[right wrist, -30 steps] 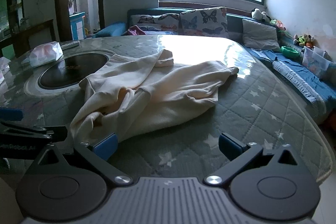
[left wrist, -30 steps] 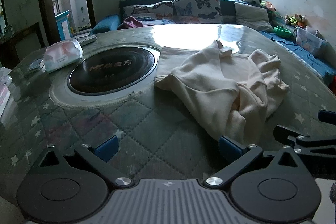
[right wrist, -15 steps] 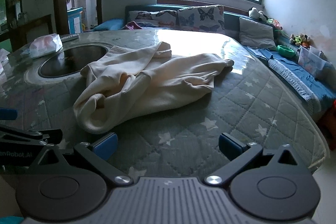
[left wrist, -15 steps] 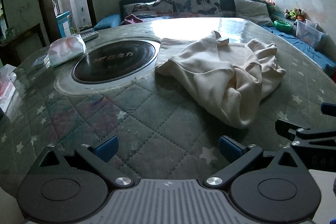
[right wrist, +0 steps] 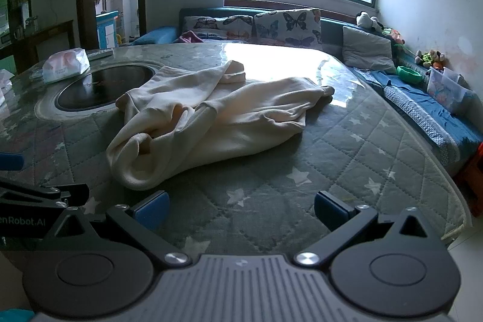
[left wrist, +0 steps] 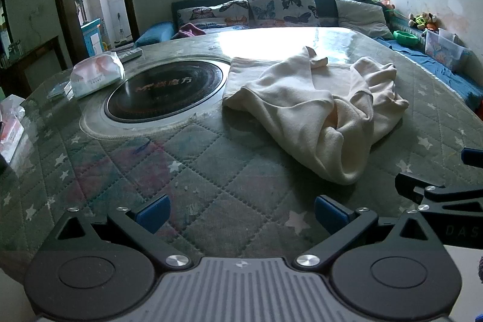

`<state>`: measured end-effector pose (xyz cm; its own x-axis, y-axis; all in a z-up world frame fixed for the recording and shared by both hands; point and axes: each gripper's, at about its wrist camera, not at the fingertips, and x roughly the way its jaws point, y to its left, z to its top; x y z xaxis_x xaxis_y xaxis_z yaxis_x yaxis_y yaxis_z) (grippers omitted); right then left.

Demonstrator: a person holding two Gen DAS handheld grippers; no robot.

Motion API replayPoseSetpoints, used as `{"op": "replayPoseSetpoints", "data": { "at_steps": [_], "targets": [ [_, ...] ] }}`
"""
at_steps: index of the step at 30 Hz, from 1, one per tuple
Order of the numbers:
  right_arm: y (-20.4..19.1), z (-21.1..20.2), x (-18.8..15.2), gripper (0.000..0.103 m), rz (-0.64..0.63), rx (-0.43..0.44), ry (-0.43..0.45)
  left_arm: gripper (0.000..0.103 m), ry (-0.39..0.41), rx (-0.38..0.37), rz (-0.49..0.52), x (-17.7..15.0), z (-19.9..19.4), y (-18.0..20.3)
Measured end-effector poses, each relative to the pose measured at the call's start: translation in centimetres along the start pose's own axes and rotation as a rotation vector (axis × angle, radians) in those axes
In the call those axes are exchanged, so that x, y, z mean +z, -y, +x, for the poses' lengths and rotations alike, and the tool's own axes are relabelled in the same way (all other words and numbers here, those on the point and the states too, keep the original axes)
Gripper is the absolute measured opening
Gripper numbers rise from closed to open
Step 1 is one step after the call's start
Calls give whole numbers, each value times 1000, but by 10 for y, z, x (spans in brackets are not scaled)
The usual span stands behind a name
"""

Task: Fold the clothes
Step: 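Move both grippers toward the crumpled cream sweatshirt on the table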

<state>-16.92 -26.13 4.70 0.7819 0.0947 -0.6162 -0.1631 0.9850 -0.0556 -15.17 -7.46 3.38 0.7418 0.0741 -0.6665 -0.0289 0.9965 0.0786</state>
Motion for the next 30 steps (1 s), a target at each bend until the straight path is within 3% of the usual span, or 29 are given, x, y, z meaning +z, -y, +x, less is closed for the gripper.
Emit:
{"op": "replayPoseSetpoints", "data": {
  "at_steps": [18, 30],
  "targets": [
    [-1, 9, 19, 103, -10, -4, 6, 103, -3, -15, -1, 19, 10, -5],
    [5, 19, 41, 103, 6, 21, 22, 103, 15, -58, 26, 49, 22, -8]
  ]
}}
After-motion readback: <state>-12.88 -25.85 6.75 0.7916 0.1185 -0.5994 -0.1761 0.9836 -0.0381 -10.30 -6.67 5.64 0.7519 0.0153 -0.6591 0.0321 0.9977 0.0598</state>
